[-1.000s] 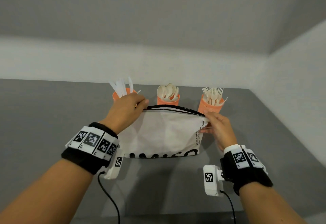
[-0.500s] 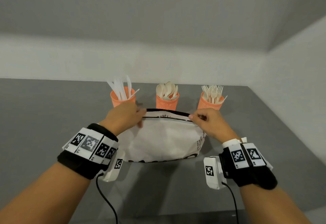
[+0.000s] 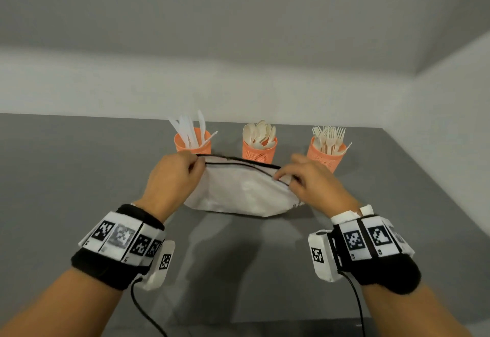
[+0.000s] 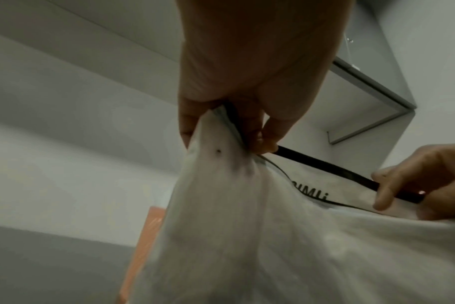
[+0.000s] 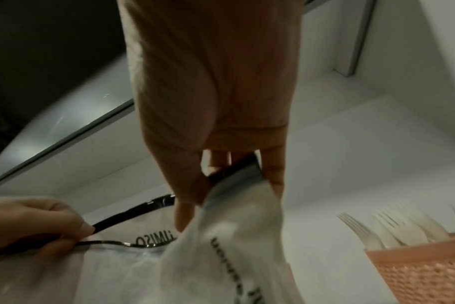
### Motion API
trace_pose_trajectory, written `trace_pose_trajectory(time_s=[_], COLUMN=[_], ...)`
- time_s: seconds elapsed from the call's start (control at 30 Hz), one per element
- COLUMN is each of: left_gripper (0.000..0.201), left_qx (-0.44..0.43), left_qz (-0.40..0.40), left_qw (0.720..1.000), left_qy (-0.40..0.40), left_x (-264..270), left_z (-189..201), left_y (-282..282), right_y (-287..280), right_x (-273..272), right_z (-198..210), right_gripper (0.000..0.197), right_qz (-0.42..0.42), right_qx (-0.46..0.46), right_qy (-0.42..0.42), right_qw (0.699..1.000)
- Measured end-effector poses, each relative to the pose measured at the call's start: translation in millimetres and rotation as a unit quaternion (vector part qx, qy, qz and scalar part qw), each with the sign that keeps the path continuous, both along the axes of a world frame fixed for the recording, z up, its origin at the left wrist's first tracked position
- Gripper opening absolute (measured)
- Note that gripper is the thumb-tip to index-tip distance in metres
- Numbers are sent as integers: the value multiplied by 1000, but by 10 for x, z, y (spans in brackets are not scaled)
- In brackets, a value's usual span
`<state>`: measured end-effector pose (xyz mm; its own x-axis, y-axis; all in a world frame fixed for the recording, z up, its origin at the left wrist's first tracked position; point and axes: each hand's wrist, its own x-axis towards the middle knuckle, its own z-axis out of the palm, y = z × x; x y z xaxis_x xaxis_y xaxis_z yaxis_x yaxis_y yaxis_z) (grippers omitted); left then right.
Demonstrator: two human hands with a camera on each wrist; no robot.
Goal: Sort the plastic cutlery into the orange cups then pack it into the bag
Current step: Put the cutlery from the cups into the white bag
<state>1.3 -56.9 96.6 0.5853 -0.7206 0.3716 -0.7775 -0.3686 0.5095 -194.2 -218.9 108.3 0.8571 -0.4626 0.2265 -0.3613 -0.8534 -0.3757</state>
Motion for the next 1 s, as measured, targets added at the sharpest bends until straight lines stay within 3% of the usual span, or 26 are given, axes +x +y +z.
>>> trace_pose_trajectory(time_s=[0.07,0.17,0.2,0.27,0.33,0.37,0.43,0.47,0.57,0.63,0.73,0.77,0.83,0.93,1.0], left_gripper=[46,53,53,44,9,22,65,79,112,99,46,33,27,38,53], left_qx=[14,6,-1,1,78,154,335,367,353,240,122,135,211,360,387], left_qz=[10,29,33,25,-12,-38,-58,-47,-10,-7,-137,-174,-183,-50,10], left_qw=[1000,999,999,999,997,987,937,923,921,944,956,949,940,912,909], left_qy=[3,-10,-21,-33,-24,-36,-77,-107,-167,-227,-229,-226,-197,-192,-156], left_x=[-43,-130,-131,-132,-152,-176,-214,-267,-375,-375,-413,-424,-386,-247,-180], left_z=[-151,-317,-351,-376,-334,-356,-450,-485,-605,-670,-695,-686,-663,-708,-736], left_y=[115,183,194,187,212,226,241,255,296,303,265,234,130,-81,-180], right_y=[108,243,272,302,301,292,292,306,387,436,437,429,411,405,409], right_x=[-33,-42,-37,-29,-26,-22,9,29,97,138,192,207,230,241,241], right_z=[-63,-245,-313,-428,-481,-498,-518,-533,-582,-596,-583,-572,-539,-484,-467], right_gripper=[46,95,103,101,88,83,78,78,84,94,105,107,107,105,102], right_qz=[-3,-26,-30,-26,-32,-46,-68,-69,-61,-58,-55,-52,-47,-24,-7], right_qx=[-16,-38,-43,-33,2,14,22,23,17,9,8,11,23,40,49], right_qy=[121,256,280,288,252,224,185,175,145,130,119,120,125,133,143], right_qw=[993,966,959,957,967,973,980,982,987,990,991,991,991,990,989])
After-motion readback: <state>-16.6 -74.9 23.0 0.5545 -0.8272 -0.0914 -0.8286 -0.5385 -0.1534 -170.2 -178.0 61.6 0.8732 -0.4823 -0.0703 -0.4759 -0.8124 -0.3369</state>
